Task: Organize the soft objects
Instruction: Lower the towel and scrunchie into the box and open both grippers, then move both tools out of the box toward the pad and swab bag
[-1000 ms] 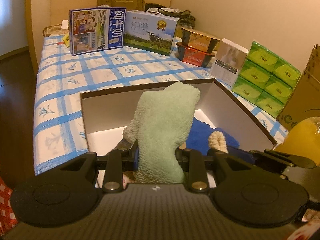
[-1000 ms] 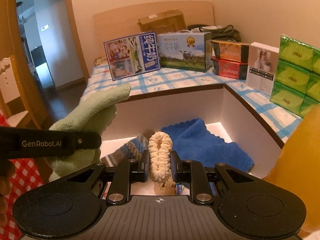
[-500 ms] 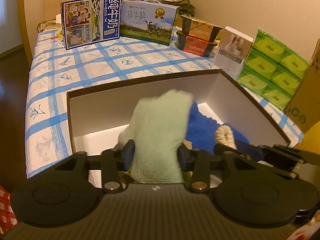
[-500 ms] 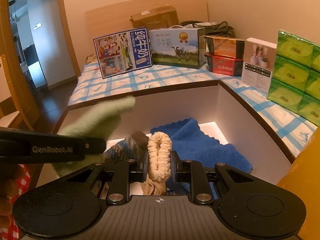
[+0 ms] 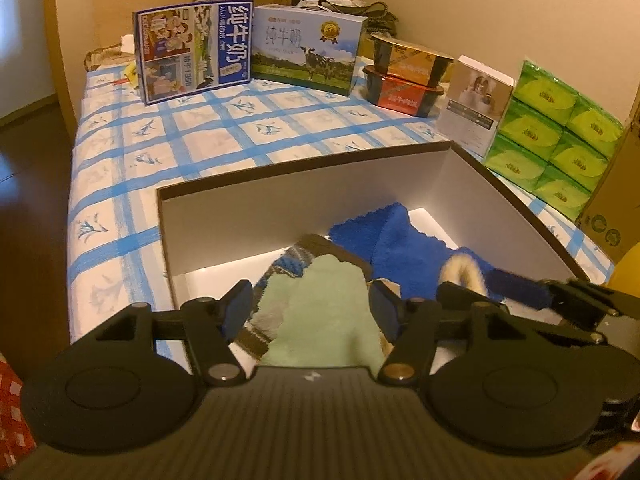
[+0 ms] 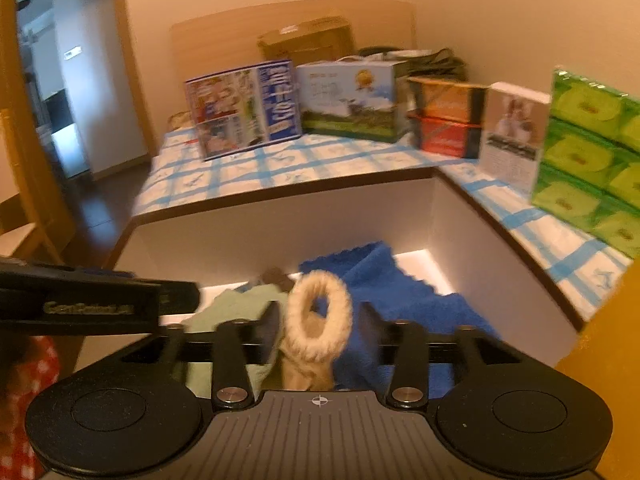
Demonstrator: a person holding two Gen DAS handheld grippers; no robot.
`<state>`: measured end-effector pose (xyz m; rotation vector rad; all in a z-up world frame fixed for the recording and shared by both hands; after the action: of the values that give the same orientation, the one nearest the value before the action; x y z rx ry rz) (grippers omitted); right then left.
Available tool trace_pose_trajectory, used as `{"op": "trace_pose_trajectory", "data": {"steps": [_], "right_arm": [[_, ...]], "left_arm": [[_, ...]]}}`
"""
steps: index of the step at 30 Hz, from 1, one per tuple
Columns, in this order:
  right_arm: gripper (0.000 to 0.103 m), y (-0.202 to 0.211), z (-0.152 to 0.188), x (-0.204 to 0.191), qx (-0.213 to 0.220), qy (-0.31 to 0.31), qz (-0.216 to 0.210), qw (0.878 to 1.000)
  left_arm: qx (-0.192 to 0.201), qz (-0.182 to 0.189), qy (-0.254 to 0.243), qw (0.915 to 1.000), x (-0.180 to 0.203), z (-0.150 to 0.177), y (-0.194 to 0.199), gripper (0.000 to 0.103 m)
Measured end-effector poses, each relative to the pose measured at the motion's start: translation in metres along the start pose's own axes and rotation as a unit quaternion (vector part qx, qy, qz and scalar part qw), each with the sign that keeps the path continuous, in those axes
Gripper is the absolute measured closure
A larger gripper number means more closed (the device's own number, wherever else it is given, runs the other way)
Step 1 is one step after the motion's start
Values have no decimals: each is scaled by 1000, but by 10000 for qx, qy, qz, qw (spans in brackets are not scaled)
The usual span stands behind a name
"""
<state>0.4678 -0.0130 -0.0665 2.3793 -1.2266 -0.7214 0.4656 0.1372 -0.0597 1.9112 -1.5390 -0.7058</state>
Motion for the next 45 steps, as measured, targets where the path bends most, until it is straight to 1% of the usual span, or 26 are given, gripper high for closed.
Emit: {"op": "trace_pose_trajectory", "data": {"steps": [3,11,16,20,26,34,40,45], "right_arm": [[48,4,0,-1,49,10,-116,9999],[44,22,6,-15,42,139,-97,9998],[42,46,10,-27,128,54,-190,9997],[41,74,15,-33,247,-58,-237,9994],[38,123,29,-39,374,-183,-271,9988],[36,182,57,-45,403,-323,-302,9982],[35,217,77,-46,392,-389,-256,9981],[35,235,100,-45,249,-462,-222,9984]], "left_arm": [[12,25,27,10000,-3,1,5,42],[117,-64,70,9999,-15,6,30,42],[243,-90,191,9995,-26,10,60,42],[304,-116,206,9993,-30,18,86,41],[381,-35,108,9992,-24,43,130,41],[285,167,82,9994,-8,82,179,40],[211,322,59,9992,4,107,204,40],[135,424,-1,9990,11,126,220,40]]}}
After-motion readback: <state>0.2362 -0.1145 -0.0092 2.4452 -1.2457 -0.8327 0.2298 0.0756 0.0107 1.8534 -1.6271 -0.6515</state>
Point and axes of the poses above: each gripper's, at about its wrist camera, not at the fingertips, and y roughly against the way its jaws point, x to its right, z to its underside, the point moved 6 cm from there along -y, roughly the way its jaws point, and after that the axes turned 12 degrees about -z, right-handed, at the moved point
